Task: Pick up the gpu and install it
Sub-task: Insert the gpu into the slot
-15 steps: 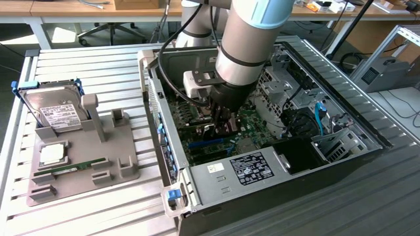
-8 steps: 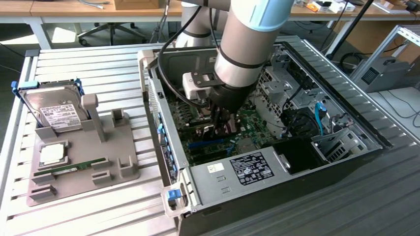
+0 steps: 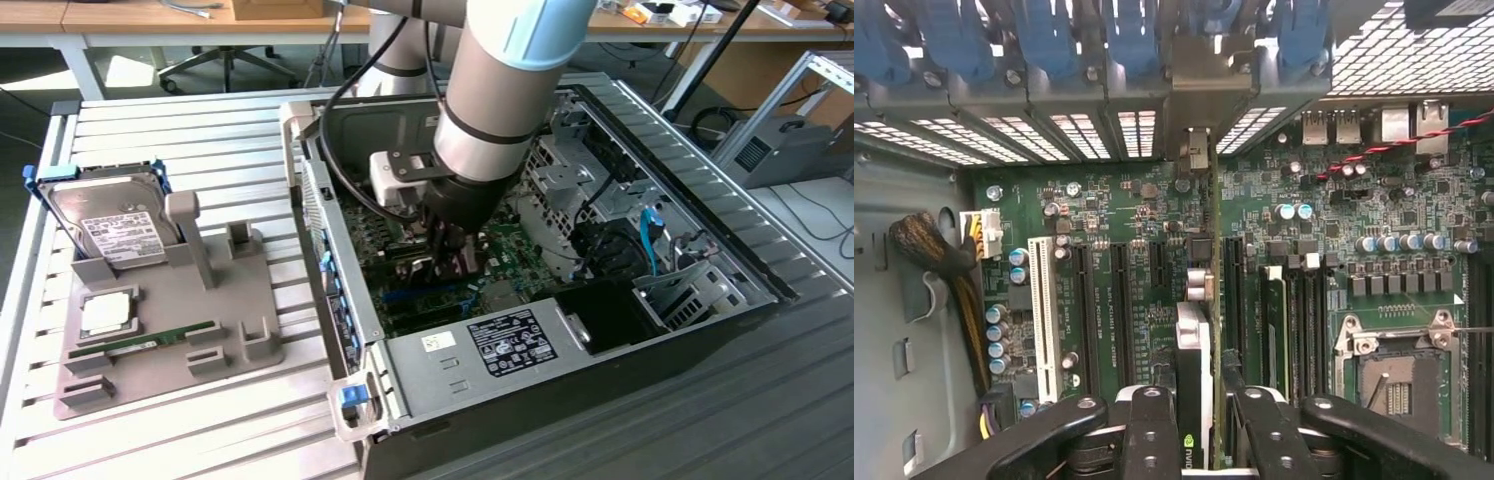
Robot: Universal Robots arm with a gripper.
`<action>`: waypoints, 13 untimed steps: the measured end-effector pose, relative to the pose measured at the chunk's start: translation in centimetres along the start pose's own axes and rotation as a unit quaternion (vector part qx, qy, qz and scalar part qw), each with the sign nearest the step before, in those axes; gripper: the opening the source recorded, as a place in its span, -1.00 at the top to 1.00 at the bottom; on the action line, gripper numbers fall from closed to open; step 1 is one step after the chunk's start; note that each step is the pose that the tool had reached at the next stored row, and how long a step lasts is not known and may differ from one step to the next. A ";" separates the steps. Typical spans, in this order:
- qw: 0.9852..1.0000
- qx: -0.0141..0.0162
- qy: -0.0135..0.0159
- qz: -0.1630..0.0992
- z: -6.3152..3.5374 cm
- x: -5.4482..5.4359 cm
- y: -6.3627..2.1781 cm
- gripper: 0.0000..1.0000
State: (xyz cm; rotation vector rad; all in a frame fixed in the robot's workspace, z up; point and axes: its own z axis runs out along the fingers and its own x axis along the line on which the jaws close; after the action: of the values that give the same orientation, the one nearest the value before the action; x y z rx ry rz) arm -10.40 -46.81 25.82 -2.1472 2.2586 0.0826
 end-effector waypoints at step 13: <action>1.000 -0.003 0.000 0.000 0.26 0.0 -0.01 0.47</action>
State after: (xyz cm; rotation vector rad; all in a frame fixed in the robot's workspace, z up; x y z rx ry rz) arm -10.40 -46.81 25.56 -2.1497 2.2616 0.0885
